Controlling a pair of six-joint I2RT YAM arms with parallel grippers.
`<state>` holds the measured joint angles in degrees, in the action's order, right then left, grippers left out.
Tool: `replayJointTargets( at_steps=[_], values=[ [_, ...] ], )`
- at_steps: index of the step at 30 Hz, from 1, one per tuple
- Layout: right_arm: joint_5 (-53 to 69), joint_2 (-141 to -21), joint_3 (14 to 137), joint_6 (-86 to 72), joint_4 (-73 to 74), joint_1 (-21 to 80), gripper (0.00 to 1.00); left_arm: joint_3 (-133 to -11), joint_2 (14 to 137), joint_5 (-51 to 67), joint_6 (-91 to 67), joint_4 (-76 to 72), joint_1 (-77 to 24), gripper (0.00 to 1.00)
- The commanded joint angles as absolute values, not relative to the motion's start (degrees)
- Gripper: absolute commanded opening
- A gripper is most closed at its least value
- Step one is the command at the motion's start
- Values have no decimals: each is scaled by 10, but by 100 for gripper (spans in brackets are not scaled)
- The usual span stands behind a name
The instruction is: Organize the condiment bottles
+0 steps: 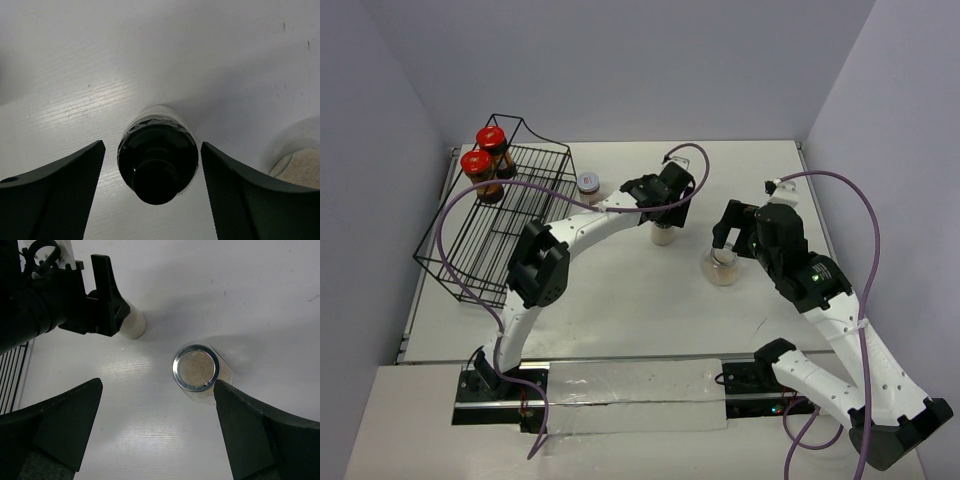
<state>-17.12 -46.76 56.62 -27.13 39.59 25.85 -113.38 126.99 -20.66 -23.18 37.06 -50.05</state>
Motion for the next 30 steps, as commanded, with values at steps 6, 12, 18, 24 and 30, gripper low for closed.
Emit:
replayJointTargets(
  at_steps=[6, 12, 18, 24, 30],
  values=[
    [-173, -463, 567, -269, 379, 258, 100, -1162, 1279, -229, -226, 373, -516, 68],
    [-172, -465, 576, -272, 382, 258, 100, -1168, 1270, -241, -225, 392, -519, 11],
    [-174, -469, 574, -269, 377, 258, 100, -1157, 1177, -255, -211, 433, -517, 10],
    [-172, -474, 576, -258, 372, 258, 100, -1150, 1041, -246, -204, 487, -473, 10],
    [-181, -476, 567, -245, 365, 255, 100, -1103, 896, -292, -238, 553, -355, 10]
  ],
)
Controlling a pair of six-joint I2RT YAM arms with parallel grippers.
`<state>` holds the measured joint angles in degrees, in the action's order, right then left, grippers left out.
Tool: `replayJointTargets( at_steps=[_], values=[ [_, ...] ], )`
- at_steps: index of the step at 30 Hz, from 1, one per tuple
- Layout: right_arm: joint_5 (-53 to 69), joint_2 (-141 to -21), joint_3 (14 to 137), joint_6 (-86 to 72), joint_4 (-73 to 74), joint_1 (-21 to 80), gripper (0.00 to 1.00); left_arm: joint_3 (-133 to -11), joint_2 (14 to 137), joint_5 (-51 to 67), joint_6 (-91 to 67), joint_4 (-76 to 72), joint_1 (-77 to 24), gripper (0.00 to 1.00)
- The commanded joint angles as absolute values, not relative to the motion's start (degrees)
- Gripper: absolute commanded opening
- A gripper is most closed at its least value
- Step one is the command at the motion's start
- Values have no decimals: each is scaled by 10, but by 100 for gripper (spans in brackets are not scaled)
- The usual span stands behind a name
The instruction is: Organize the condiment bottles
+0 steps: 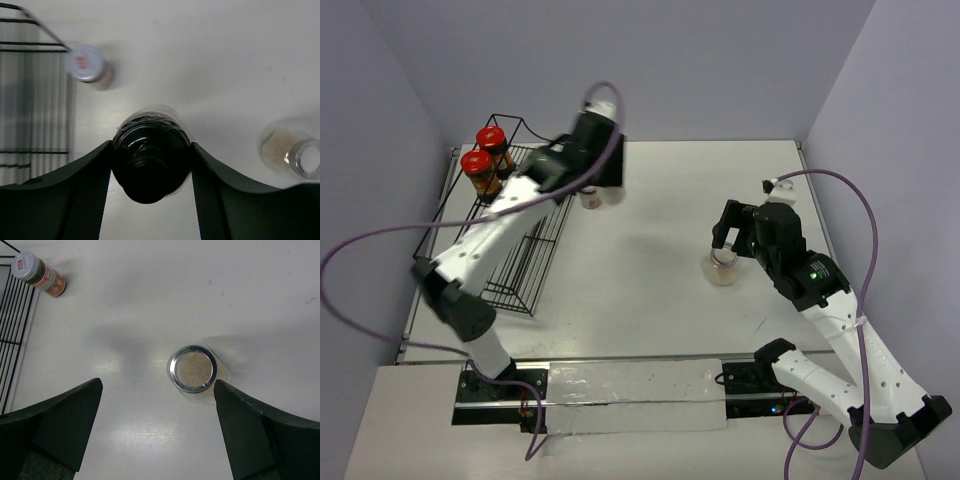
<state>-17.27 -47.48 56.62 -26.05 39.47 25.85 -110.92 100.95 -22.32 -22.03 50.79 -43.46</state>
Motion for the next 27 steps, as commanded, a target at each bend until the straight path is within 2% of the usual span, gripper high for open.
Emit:
replayJointTargets(
  at_steps=[1, 12, 20, 27],
  values=[
    [-176, -478, 564, -246, 361, 254, 100, -1104, 878, -308, -243, 569, -339, 10],
    [-120, -501, 546, -262, 305, 254, 100, -1075, 786, -382, -302, 621, -140, 10],
    [-101, -510, 542, -256, 285, 254, 100, -1012, 751, -391, -311, 566, -50, 10],
    [-93, -511, 531, -259, 275, 253, 100, -1005, 760, -365, -310, 547, -23, 10]
  ],
)
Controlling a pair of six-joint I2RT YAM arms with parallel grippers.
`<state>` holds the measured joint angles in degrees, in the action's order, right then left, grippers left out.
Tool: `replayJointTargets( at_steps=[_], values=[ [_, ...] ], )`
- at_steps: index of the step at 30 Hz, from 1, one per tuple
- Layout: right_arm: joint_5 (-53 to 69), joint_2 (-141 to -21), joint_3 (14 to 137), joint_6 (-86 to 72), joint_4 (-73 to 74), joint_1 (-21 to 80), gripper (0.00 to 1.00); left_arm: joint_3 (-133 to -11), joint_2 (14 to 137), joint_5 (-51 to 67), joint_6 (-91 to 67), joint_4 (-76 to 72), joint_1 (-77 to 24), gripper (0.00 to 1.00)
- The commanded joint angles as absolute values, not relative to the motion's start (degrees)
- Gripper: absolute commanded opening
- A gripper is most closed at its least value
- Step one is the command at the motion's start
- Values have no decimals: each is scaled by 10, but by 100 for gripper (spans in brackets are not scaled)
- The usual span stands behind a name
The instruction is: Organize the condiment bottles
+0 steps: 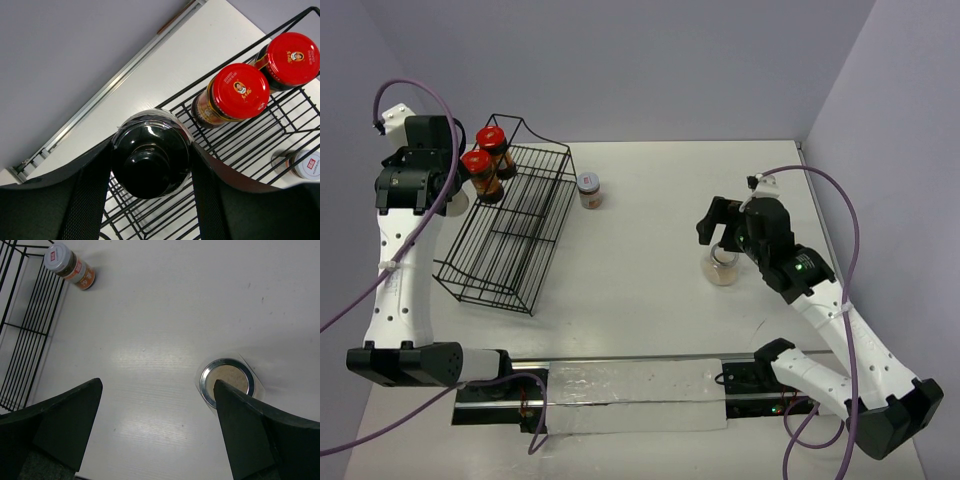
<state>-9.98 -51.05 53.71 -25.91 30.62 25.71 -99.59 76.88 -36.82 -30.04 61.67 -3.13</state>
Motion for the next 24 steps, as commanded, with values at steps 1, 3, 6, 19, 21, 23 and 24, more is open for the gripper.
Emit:
replayJointTargets(
  at_steps=[1, 3, 6, 19, 21, 23, 24],
  values=[
    [-93, -510, 529, -259, 273, 253, 100, -1004, 763, -363, -312, 547, -21, 10],
    [-92, -507, 526, -259, 270, 253, 100, -997, 767, -357, -317, 545, -16, 10],
    [-89, -506, 521, -259, 268, 254, 100, -983, 764, -352, -323, 538, -15, 10],
    [-81, -516, 520, -258, 256, 255, 100, -940, 787, -353, -353, 559, -14, 10],
    [-78, -518, 523, -260, 253, 254, 100, -937, 790, -358, -352, 565, -15, 10],
    [-77, -517, 524, -261, 252, 254, 100, -930, 789, -362, -350, 565, -15, 10],
    [-76, -516, 526, -263, 252, 255, 100, -922, 789, -370, -350, 564, -14, 10]
  ],
)
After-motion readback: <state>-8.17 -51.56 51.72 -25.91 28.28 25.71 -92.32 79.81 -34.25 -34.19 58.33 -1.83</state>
